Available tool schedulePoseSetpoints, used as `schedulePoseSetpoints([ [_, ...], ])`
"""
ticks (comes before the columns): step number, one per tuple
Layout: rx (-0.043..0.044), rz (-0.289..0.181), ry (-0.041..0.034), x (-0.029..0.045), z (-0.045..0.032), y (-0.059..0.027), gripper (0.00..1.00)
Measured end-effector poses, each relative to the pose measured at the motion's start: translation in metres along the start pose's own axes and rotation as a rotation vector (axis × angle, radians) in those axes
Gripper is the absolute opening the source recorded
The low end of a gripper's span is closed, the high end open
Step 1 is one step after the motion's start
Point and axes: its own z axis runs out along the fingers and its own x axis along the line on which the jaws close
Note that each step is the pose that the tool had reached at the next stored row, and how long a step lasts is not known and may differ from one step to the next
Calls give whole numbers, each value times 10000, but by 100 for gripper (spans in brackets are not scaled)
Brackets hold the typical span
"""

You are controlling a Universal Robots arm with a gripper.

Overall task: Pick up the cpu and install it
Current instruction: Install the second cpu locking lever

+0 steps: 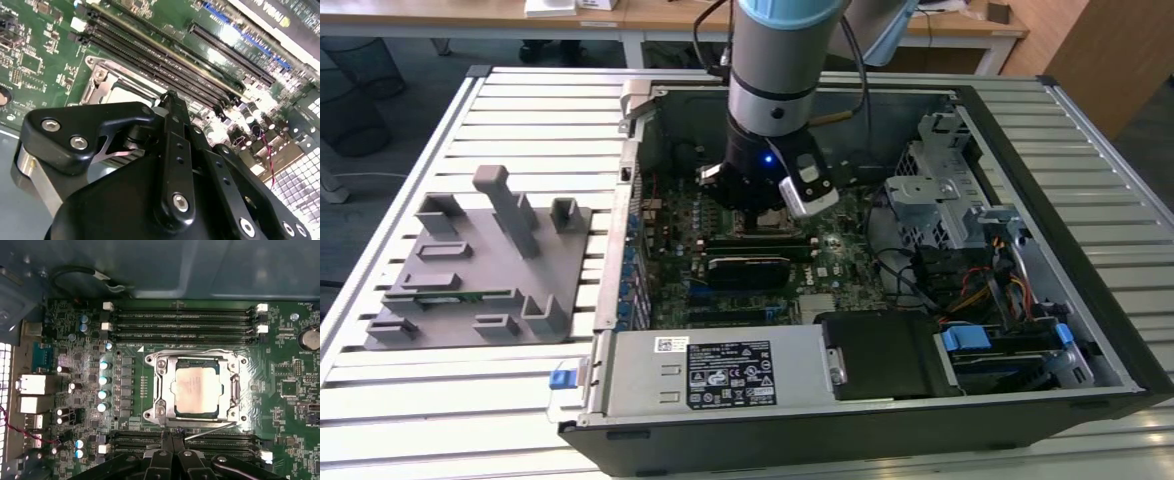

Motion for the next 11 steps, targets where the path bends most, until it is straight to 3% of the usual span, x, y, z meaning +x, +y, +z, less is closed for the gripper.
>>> schedulePoseSetpoints([
  [5, -71, -2, 0, 10, 20, -41, 11],
  [11, -219, -7, 1, 54, 66, -52, 11],
])
